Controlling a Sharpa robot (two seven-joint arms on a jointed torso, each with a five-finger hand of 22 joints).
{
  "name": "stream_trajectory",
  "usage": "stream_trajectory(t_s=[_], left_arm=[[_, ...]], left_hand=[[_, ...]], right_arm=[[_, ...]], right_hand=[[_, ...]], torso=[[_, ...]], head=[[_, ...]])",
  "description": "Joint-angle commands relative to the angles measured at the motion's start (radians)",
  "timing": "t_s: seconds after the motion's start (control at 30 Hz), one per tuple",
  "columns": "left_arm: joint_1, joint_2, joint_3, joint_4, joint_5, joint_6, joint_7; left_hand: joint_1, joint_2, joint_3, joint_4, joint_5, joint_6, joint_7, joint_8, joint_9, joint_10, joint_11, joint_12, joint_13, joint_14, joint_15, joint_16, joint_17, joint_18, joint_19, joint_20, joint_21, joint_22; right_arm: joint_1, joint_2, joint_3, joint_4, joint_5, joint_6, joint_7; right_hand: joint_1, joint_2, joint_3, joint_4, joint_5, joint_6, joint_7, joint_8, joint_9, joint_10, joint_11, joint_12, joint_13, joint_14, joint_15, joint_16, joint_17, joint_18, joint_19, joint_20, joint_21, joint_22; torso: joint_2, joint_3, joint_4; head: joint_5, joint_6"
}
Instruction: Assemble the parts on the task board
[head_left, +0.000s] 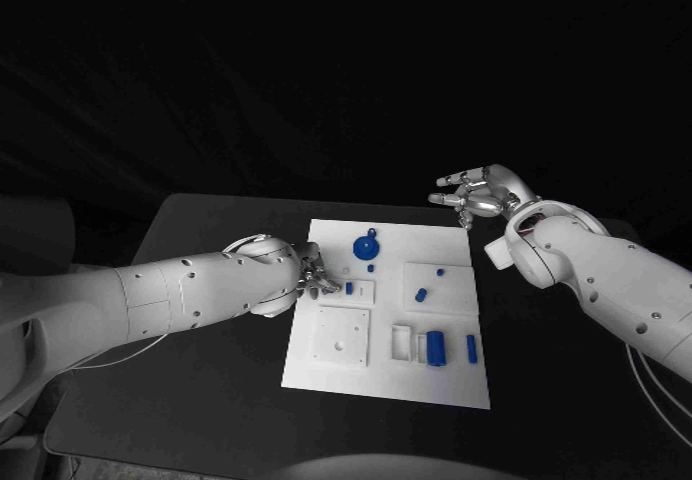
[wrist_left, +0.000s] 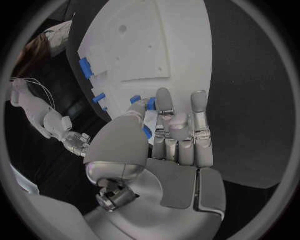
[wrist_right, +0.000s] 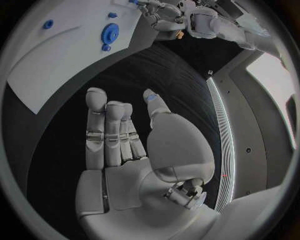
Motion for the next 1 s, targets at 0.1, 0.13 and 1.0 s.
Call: stream_trajectory(t_s=[0.1, 0.13, 1.0], left_arm=[[-0.001, 0.005, 0.0, 0.0, 0.008, 0.009, 0.003], [-0.001, 0.005, 0.0, 0.0, 0.008, 0.007, 0.003], [-0.001, 0.019, 0.0, -0.027, 0.011, 0.055, -0.003]], left_hand=[[-0.001, -0.006, -0.002, 0.009, -0.005, 0.002, 0.005, -0.006, -0.001, 0.053, -0.004, -0.003, 0.001, 0.001, -0.004, -0.003, -0.002, 0.001, 0.006, -0.002, -0.004, 0.018], [-0.001, -0.006, -0.002, 0.009, -0.005, 0.002, 0.005, -0.006, -0.001, 0.053, -0.004, -0.003, 0.001, 0.001, -0.004, -0.003, -0.002, 0.001, 0.006, -0.002, -0.004, 0.018], [0.0, -0.021, -0.014, 0.042, -0.017, -0.004, 0.008, -0.007, 0.002, 0.052, -0.001, -0.015, 0.0, -0.01, -0.003, -0.017, -0.023, -0.002, 0.001, -0.003, -0.008, 0.018]], right_arm=[[-0.001, 0.0, 0.0, 0.002, -0.007, 0.012, 0.005], [-0.001, 0.0, 0.0, 0.002, -0.007, 0.012, 0.005], [-0.001, 0.0, 0.0, 0.001, -0.008, 0.012, 0.005]], right_hand=[[-0.011, -0.003, -0.002, 0.002, 0.003, 0.001, 0.004, 0.004, 0.001, 0.0, -0.002, 0.002, -0.001, -0.004, 0.0, -0.004, -0.001, 0.019, 0.034, 0.001, 0.0, 0.044], [-0.011, -0.003, -0.002, 0.002, 0.003, 0.001, 0.004, 0.004, 0.001, 0.0, -0.002, 0.002, -0.001, -0.004, 0.0, -0.004, -0.001, 0.019, 0.034, 0.001, 0.0, 0.044], [-0.012, -0.004, -0.002, 0.004, 0.004, 0.002, 0.003, 0.004, 0.001, 0.0, -0.002, 0.001, -0.002, -0.005, 0.0, -0.004, -0.001, 0.019, 0.034, 0.001, 0.0, 0.044]], torso=[[0.0, -0.0006, -0.0001], [0.0, -0.0007, -0.0001], [0.0, 0.0003, -0.0002]], head=[[0.0, 0.001], [0.0, 0.002], [-0.005, 0.001]])
